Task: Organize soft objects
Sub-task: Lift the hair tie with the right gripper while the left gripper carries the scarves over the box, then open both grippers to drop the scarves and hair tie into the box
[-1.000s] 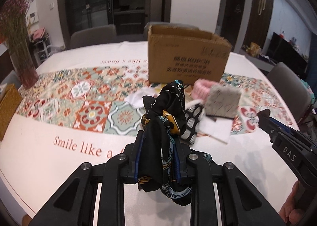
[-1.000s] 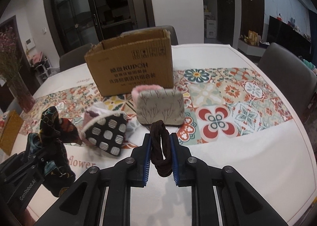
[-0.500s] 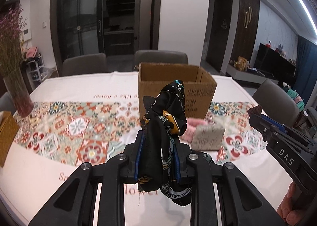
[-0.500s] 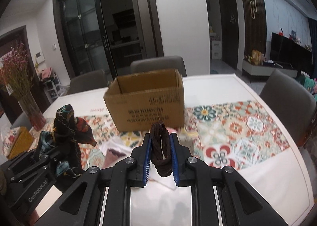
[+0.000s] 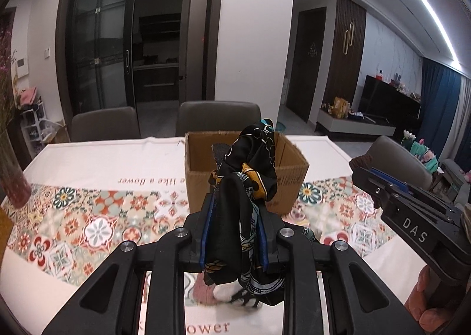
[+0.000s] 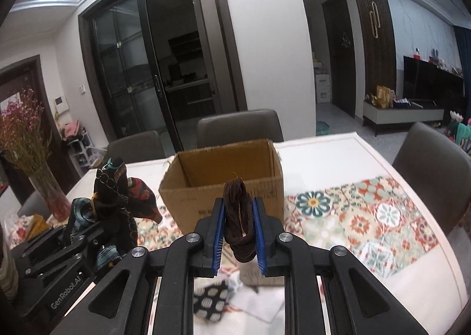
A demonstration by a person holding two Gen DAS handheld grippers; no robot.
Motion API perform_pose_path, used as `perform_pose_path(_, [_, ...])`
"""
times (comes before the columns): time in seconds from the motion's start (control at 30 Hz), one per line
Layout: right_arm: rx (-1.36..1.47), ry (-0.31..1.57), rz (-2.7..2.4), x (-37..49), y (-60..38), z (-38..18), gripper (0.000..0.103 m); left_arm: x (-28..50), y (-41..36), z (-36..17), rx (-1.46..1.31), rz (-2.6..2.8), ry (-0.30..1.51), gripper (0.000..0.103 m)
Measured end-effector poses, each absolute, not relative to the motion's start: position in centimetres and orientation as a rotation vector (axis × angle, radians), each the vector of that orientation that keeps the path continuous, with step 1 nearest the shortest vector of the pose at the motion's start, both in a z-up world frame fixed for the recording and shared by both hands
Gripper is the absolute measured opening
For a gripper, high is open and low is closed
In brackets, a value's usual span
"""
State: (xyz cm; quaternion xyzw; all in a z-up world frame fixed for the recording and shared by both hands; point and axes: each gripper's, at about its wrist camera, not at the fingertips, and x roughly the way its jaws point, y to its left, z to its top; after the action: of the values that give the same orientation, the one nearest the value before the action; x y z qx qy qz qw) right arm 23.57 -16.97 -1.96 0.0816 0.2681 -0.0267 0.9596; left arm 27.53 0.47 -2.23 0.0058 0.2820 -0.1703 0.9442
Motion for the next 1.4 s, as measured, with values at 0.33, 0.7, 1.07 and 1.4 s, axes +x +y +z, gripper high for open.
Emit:
perform_pose_path(0.33, [0.14, 0.504, 0.032, 28.1, -18.6, -0.2, 0.019, 31.0, -1.5, -0.2, 0.035, -0.306, 0.498, 0.026])
perform_pose_path(0.7, [0.132, 0.487, 0.084, 33.1, -19.7, 0.6, 0.019, 36.1, -3.9, 1.6, 0.078, -0.295, 0.445, 0.026])
perform_pose_path(1.07, [0.113, 0.516, 0.104, 38.8, -20.8, 0.8, 0.02, 41.9, -5.1, 1.0, 0.099, -0.334, 0.462, 0.026])
perform_pose_path(1.4, [0.109, 0.59, 0.119, 43.1, -21.2, -0.7, 0.02, 47.3, -5.5, -0.9, 0.111, -0.373, 0.531, 0.026])
